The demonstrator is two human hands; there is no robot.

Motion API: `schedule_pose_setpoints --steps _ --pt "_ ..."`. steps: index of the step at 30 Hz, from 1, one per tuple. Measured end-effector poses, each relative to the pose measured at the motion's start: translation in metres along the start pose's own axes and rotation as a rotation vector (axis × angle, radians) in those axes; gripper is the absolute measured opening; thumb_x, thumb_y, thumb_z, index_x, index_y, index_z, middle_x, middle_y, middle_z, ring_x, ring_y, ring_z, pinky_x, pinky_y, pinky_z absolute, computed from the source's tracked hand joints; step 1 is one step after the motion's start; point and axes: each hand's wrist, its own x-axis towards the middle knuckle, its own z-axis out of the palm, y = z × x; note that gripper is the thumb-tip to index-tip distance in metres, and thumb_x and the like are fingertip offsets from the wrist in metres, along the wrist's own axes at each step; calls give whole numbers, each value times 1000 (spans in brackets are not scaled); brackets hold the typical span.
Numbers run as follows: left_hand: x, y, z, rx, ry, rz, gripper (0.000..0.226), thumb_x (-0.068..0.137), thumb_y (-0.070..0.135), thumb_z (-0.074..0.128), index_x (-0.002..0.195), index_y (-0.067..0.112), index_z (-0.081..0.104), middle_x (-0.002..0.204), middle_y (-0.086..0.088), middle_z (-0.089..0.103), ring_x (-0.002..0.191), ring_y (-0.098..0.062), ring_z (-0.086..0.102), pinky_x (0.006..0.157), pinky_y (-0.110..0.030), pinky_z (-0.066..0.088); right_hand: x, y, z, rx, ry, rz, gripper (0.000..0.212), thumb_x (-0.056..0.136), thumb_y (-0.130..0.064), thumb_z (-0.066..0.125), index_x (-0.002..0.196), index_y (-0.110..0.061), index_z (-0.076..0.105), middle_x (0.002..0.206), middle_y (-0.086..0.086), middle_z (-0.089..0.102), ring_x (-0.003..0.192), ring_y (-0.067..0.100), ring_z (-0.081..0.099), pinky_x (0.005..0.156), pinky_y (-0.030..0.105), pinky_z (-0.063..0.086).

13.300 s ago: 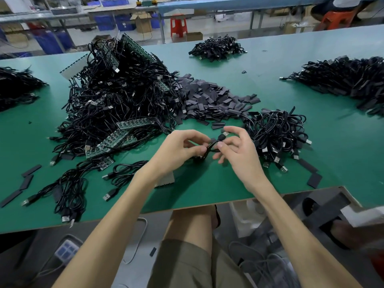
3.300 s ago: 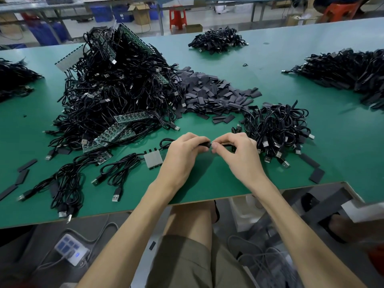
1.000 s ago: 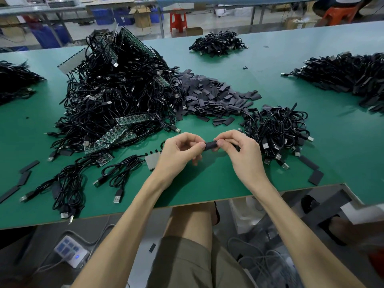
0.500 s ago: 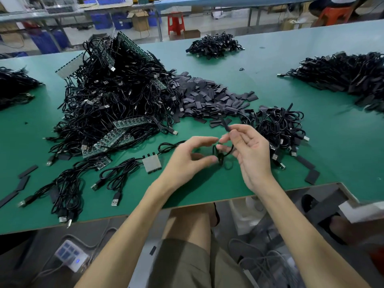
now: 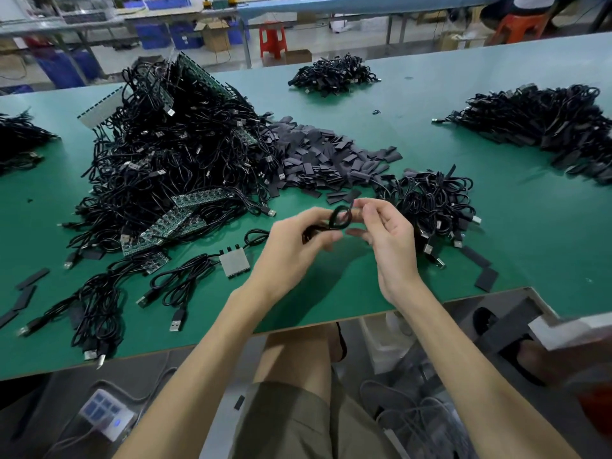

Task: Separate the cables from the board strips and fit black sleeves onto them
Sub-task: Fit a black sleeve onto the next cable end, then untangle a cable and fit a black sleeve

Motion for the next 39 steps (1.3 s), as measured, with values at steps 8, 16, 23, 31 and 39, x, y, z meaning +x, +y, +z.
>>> schedule_pose_setpoints --steps 8,16,23,31,39 --pt "51 41 4 -162 69 -23 12 92 23 75 103 20 77 84 5 72 68 -10 59 62 -31 50 -6 1 11 -386 -331 70 11 101 -5 62 109 -1 68 93 5 79 92 12 73 87 25 52" --pt "105 60 66 -145 -91 -225 34 92 40 75 103 8 79 59 11 57 48 -4 55 57 -24 52 -5 -2 10 -583 -345 103 20 99 3 57 87 -13 60 77 -13 68 76 0 60 72 20 47" --pt "99 49 74 -188 -100 -223 20 89 17 79 103 3 77 78 -3 72 63 -12 67 53 -27 58 -10 4 5 -610 -291 123 21 97 -4 61 112 10 66 108 29 69 91 38 65 63 12 44" --pt "61 42 40 38 28 -39 16 92 17 73 106 20 79 95 5 70 77 -3 59 79 -13 44 -9 -4 9 -584 -317 40 18 88 -21 63 94 -6 70 85 9 76 87 32 71 77 54 54" --pt "6 9 -54 842 -66 -448 48 90 42 73 132 23 61 135 -10 51 128 -33 44 108 -48 35 -12 -5 6 -499 -373 40 12 100 -11 62 110 -17 67 86 -7 79 90 10 73 90 30 55"
